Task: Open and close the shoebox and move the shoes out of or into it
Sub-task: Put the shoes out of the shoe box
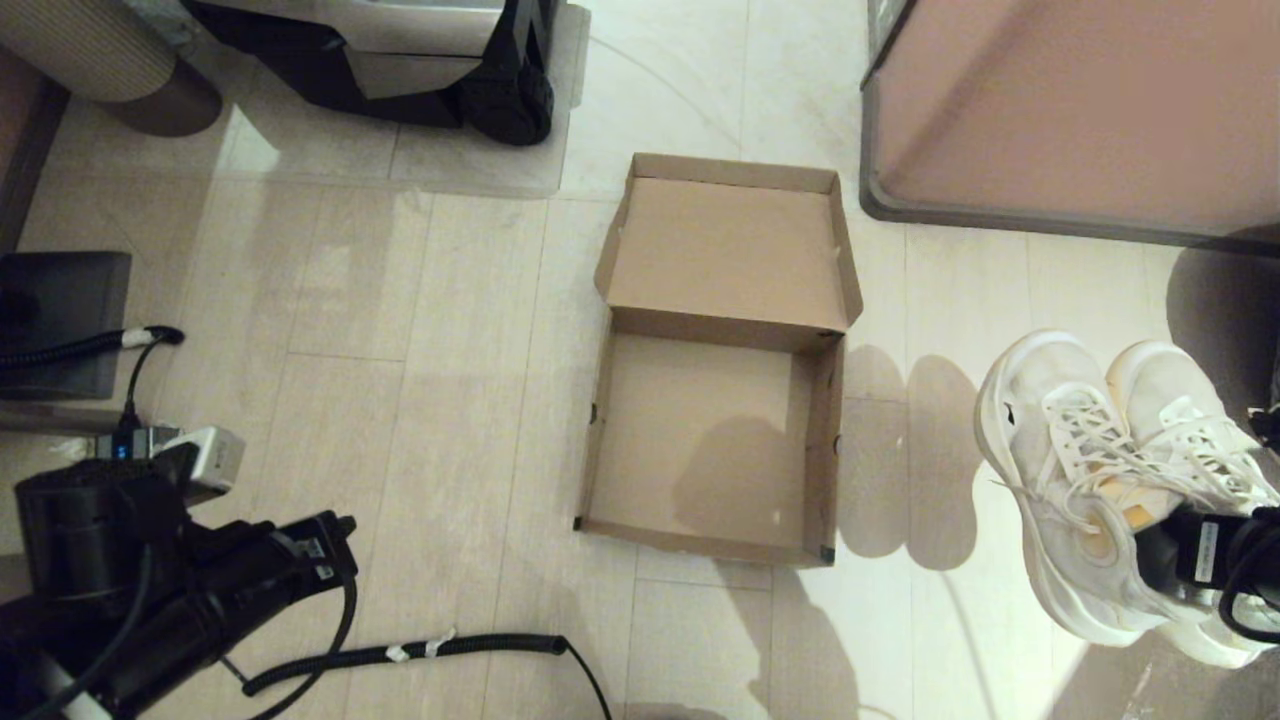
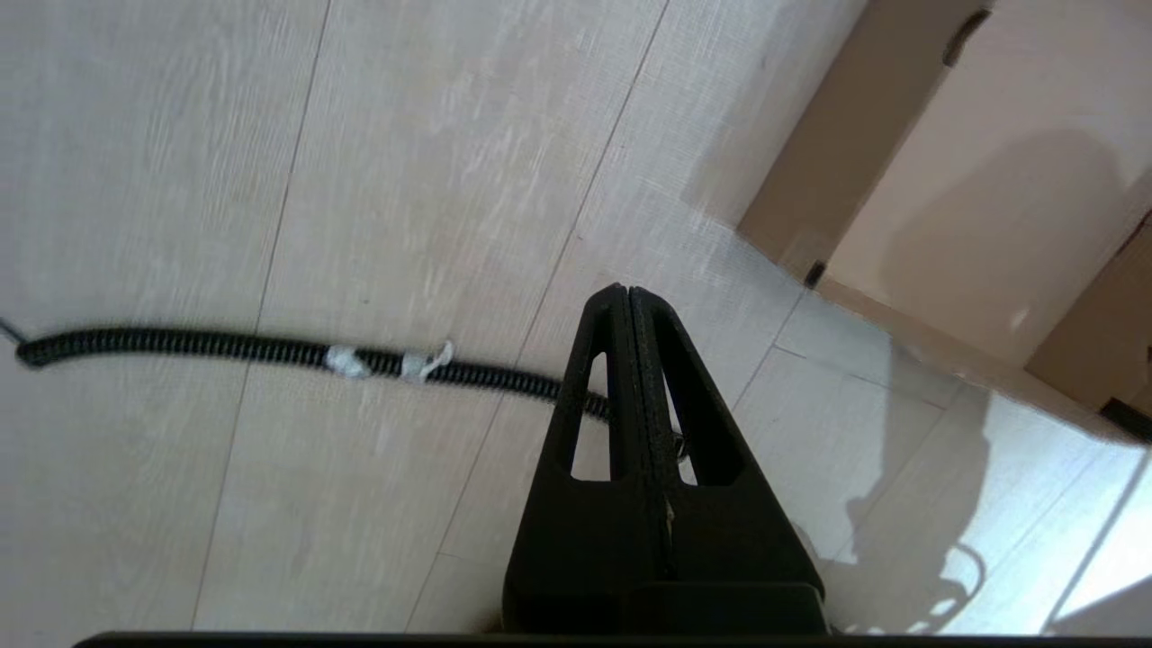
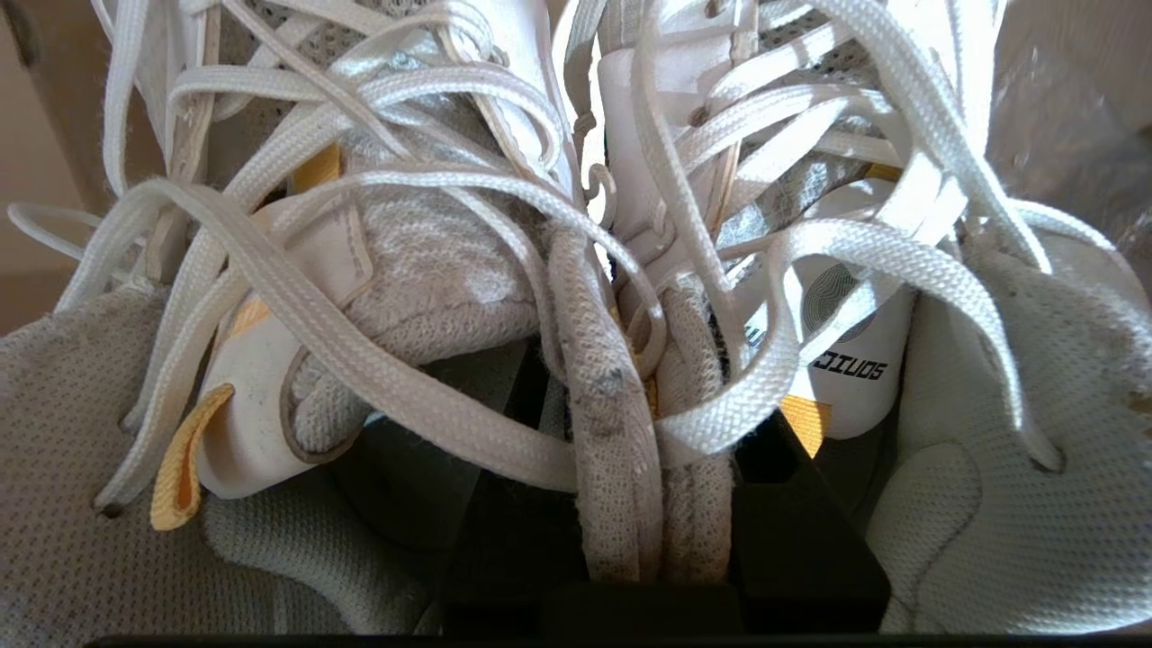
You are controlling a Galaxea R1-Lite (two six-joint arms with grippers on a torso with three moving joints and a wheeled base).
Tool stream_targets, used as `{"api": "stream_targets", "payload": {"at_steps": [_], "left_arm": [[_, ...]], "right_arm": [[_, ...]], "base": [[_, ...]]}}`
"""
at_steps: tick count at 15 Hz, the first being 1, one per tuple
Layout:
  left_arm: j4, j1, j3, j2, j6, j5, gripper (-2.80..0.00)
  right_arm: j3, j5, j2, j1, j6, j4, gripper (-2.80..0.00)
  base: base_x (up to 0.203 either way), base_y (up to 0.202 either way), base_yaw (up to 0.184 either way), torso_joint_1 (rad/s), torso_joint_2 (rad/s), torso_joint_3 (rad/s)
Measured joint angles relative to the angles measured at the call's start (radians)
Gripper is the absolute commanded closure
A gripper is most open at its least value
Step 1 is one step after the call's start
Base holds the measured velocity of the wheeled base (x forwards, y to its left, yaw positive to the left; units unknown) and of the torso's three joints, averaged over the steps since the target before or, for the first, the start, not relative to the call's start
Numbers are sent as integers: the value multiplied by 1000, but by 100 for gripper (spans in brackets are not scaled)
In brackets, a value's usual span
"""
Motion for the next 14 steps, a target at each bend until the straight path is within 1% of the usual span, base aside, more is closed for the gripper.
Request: {"api": "stream_targets", "payload": {"at_steps": [4,9,12,14], "left_arm": [[3,0,76,-63,5,0,0],[13,1,207,-204,63,3,0],[10,14,231,-247,71,3,0],[7,22,233,-258,75,3,0]], "right_arm": [[69,3,-68,3,0,1,0],[100,52,-104,11,-3,2,0],[101,75,-81,27,5,1,0],[69,78,-19,29,20,-7,0]], "base": [[0,0,0,0,0,0],[0,0,0,0,0,0],[0,0,0,0,0,0],[0,0,0,0,0,0]]}}
